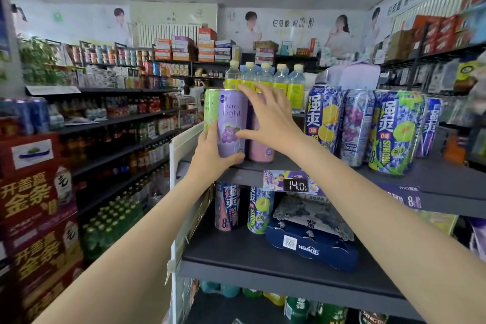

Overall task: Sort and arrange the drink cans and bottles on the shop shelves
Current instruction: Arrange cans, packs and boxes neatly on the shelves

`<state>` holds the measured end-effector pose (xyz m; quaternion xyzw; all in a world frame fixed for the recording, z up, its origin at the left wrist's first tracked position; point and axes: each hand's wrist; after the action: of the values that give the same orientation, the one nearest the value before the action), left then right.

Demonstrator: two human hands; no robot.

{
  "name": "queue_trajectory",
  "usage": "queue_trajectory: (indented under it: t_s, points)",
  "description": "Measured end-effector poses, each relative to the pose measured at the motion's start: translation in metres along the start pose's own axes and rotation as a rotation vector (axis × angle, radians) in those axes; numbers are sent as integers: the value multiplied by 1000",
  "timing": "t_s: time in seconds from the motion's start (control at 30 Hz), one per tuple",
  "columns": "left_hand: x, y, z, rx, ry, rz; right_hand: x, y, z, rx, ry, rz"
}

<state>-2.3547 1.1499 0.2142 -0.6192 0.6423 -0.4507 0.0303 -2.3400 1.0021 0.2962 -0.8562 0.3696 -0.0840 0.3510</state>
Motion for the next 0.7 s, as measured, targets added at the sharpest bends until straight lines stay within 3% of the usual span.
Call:
queue_trajectory:
  t_s: [0.27,0.7]
  points:
    - [4,-1,-8,-37,127,-78,17,21,15,22,-324,223]
    - [6,-14,-9,-105,69,-141,13,27,22,58,-385,264]
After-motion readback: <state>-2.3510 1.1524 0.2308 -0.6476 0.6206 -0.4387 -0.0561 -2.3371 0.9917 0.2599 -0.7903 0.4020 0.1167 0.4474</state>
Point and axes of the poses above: each hand's wrist, its own y-axis away from the middle knuckle, its own z-axis out of the palm, x = y × z, and after that the axes turned 15 degrees about -y, right-handed
